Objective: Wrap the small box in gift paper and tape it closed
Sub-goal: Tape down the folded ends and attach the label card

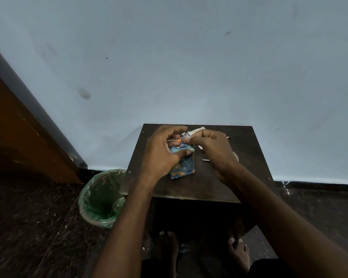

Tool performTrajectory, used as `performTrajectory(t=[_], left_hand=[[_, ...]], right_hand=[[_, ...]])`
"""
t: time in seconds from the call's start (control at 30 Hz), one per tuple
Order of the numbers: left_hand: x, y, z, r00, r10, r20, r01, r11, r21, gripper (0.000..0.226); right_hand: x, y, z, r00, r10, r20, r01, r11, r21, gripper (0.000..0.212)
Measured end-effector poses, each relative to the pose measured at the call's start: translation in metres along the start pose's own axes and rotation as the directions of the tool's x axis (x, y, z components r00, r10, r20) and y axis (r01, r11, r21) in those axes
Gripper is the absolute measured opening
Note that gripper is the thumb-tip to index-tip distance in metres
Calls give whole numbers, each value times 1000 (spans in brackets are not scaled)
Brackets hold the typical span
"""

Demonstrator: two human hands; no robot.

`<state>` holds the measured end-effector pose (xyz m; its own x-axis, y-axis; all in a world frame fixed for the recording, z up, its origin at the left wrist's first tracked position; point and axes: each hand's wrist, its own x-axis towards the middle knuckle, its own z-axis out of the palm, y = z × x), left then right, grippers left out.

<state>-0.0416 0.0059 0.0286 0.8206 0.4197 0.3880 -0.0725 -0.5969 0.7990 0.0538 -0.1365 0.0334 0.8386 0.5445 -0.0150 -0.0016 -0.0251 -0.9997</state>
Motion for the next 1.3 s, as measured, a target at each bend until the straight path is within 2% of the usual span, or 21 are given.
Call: performTrajectory(t=[0.13, 0.2, 0.33, 0.47, 0.63, 0.87, 1.0, 1.13, 1.3], left_hand=[[-2, -1, -5, 995, 92, -23, -82, 956, 282, 45], [-4, -1, -4, 993, 96, -73, -67, 942, 330, 44], [-5, -1, -1, 992, 62, -108, -23, 944, 329, 52], [-7, -2, -6, 993, 47, -111, -20, 972, 236, 48], [-10, -6, -7, 990, 49, -133, -32, 992, 125, 43], [-10, -10, -6, 990, 79, -120, -64, 990, 124, 42], [-10, -9, -11, 999, 26, -31, -25, 999, 32, 51], [-10, -9, -22, 1000, 8, 12, -8, 1000, -24, 22], [-10, -6, -24, 1000, 11, 24, -9, 997, -82, 18]], right_hand=[[-1, -2, -2, 999, -33, 14, 34, 999, -33, 15], [-5, -1, 0, 994, -111, -2, 111, 992, -60, 18], [-14, 4, 7, 948, -317, -37, 300, 924, -235, 18], [-14, 12, 10, 915, -402, -42, 368, 870, -327, 19], [-15, 12, 9, 932, -358, -48, 338, 912, -232, 17], [-20, 8, 10, 973, -216, -81, 212, 976, -48, 21], [-22, 7, 10, 989, -122, -82, 120, 992, -31, 18], [-25, 7, 13, 992, -110, -69, 110, 994, -14, 17], [-25, 15, 20, 984, -127, -121, 123, 992, -42, 19]])
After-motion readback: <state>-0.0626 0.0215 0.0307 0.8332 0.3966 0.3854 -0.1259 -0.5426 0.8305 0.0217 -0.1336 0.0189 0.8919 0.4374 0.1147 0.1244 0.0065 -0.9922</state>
